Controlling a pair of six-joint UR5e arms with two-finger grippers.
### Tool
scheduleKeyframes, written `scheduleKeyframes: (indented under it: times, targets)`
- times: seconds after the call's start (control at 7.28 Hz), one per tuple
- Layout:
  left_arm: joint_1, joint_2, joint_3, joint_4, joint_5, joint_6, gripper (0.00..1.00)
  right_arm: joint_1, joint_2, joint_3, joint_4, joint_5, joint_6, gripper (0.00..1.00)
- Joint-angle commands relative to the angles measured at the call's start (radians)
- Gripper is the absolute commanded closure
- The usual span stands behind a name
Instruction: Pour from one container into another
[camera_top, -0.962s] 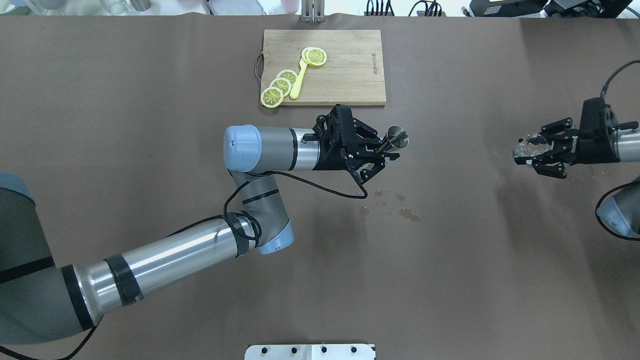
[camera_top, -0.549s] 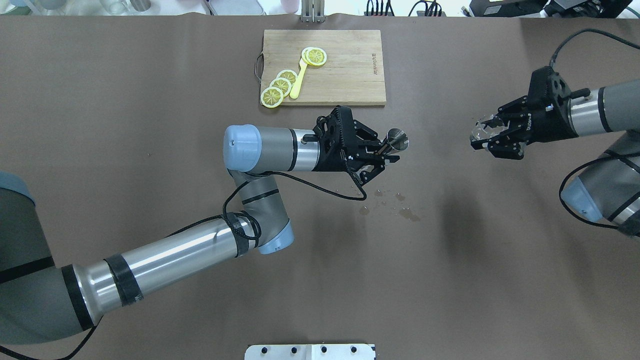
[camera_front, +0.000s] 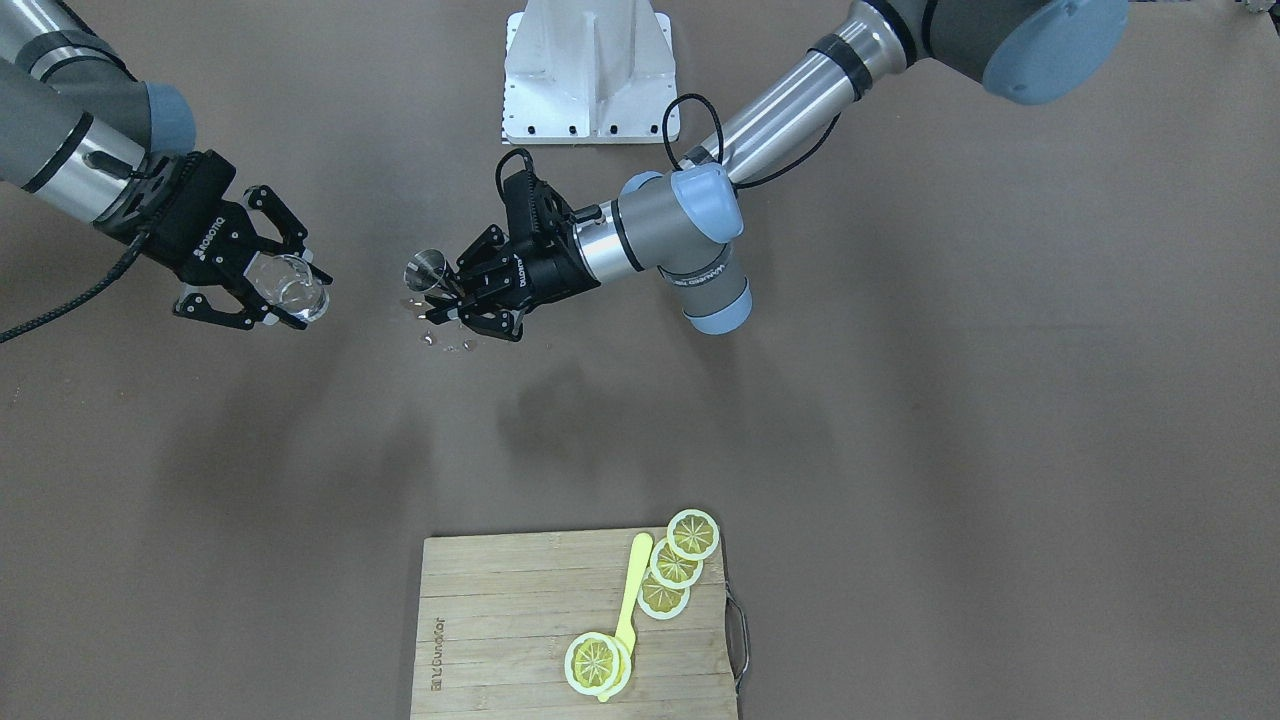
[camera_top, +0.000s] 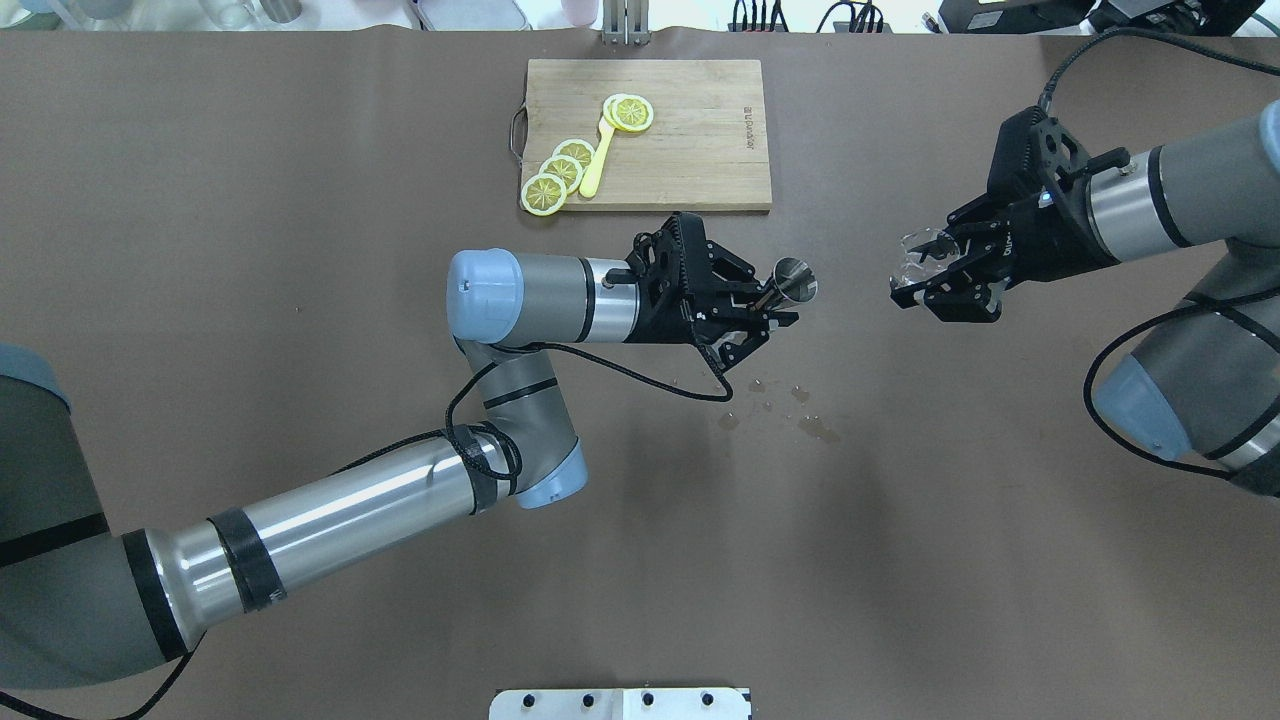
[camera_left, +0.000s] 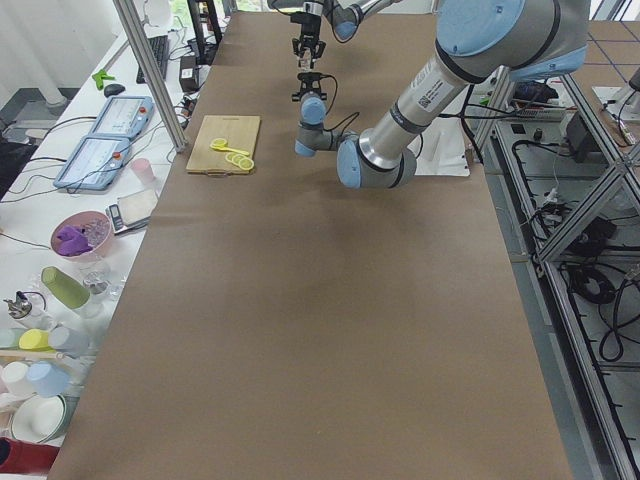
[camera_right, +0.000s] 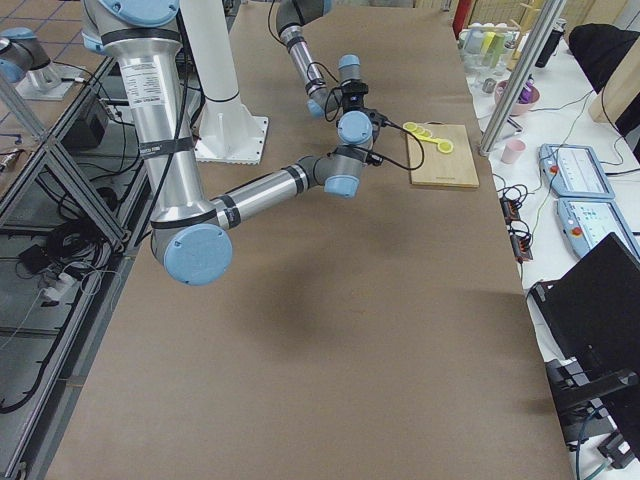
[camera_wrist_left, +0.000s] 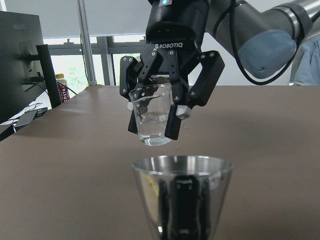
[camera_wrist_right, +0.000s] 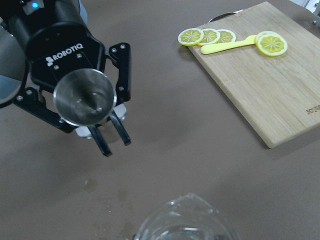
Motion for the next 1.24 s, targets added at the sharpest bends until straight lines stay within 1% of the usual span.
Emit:
scheduleKeyframes:
  times: [0.0, 0.14, 0.27, 0.41, 0.69, 1.1]
  targets:
    - [0.000, 0.000, 0.000, 0.015, -0.007, 0.005, 1.00, -0.023, 0.026, 0.155, -0.323, -0.004, -0.097, 1.00]
    - [0.000, 0.000, 0.000, 0.021, -0.007, 0.008, 1.00, -0.032, 0.055, 0.168, -0.424, -0.004, -0.140, 1.00]
    - [0.002, 0.000, 0.000, 0.024, -0.007, 0.011, 1.00, -0.047, 0.066, 0.167, -0.466, -0.011, -0.168, 1.00]
    - [0.002, 0.000, 0.000, 0.024, -0.007, 0.011, 1.00, -0.058, 0.100, 0.165, -0.526, -0.018, -0.171, 1.00]
    - [0.002, -0.001, -0.003, 0.024, -0.010, 0.011, 1.00, -0.064, 0.181, 0.159, -0.701, -0.037, -0.261, 1.00]
    - [0.006, -0.001, -0.014, 0.030, -0.008, 0.018, 1.00, -0.078, 0.230, 0.159, -0.854, -0.039, -0.278, 1.00]
